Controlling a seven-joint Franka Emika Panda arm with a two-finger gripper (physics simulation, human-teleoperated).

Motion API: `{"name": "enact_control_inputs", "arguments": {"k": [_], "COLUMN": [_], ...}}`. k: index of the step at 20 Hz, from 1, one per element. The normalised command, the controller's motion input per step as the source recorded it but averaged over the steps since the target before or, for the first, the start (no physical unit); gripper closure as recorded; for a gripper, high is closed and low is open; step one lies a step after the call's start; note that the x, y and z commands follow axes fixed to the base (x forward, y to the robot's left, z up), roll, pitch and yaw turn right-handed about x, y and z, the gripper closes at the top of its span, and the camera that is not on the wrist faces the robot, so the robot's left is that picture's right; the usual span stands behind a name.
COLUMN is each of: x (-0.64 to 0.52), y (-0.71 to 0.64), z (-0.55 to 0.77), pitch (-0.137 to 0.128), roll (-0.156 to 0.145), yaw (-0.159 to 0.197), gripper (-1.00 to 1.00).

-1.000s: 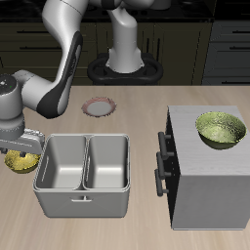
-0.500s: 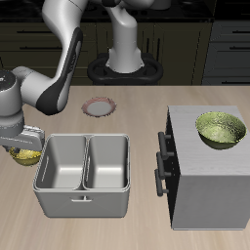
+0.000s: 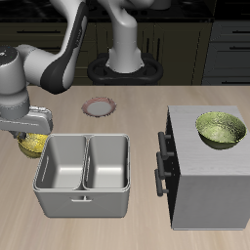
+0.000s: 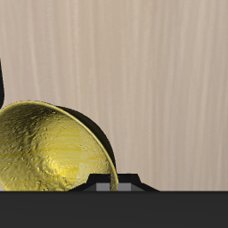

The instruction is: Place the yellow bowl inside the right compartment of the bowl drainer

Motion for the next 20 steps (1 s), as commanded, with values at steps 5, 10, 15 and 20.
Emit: {"name": "enact_control_inputs", "arguments": {"k": [5, 10, 15, 20], "x": [-0.07, -0.1, -0.17, -0.33], "y": [0.29, 0.08, -0.04, -0.04], "z": [0.6, 0.42, 0.37, 0.54], "pitch": [-0.07, -0.054, -0.034, -0.053], "roll": [0.054, 0.019, -0.031, -0.055], "yaw": [0.024, 0.023, 0.007, 0.009], "gripper": [1.0, 1.0, 1.0, 1.0]}}
